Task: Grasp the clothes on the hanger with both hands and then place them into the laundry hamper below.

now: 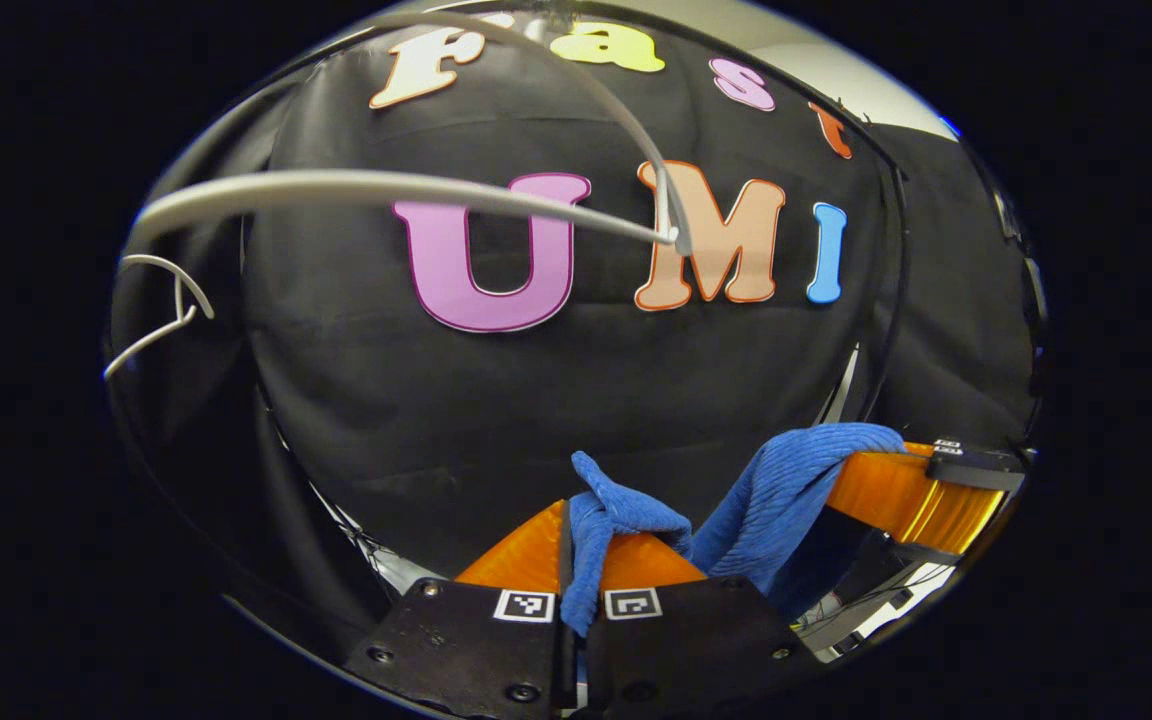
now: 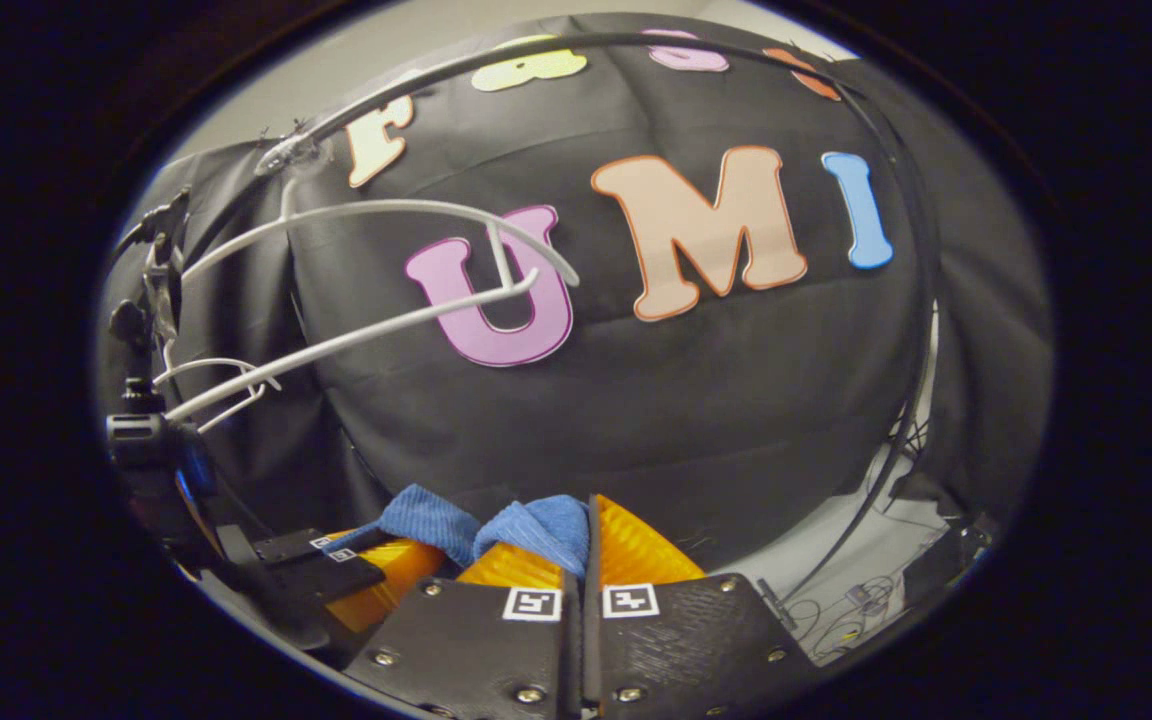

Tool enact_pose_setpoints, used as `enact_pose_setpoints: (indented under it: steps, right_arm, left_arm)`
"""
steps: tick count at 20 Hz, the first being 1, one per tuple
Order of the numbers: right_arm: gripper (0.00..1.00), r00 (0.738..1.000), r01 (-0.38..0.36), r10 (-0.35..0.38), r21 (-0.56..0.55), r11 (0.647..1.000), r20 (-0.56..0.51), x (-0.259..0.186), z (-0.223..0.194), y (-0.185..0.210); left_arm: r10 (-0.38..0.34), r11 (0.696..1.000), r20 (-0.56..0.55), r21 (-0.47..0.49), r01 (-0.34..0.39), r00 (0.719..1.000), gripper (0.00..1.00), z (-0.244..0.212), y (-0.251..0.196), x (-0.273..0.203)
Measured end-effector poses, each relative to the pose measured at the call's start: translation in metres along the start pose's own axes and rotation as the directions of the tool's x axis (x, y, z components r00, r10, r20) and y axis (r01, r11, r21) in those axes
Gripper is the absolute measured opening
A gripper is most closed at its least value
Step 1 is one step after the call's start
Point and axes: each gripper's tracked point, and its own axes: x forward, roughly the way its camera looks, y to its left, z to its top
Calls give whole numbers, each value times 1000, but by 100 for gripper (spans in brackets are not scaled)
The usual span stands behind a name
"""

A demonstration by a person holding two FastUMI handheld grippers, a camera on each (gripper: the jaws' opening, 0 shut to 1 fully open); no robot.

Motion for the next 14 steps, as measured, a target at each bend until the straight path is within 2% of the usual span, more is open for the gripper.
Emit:
enact_pose_setpoints:
  steps: [6,10,14]
  right_arm:
    - [1,993,14,-9,51,999,-114,47,-58,-26]
    - [1,980,37,-23,64,997,-198,67,-102,-39]
    - [1,956,96,-68,85,992,-284,87,-156,-58]
  left_arm:
    - [19,1000,-92,17,-18,996,4,-47,3,45]
    - [25,1000,-201,15,-22,979,5,-94,9,64]
    - [35,999,-279,18,-32,960,4,-138,10,79]
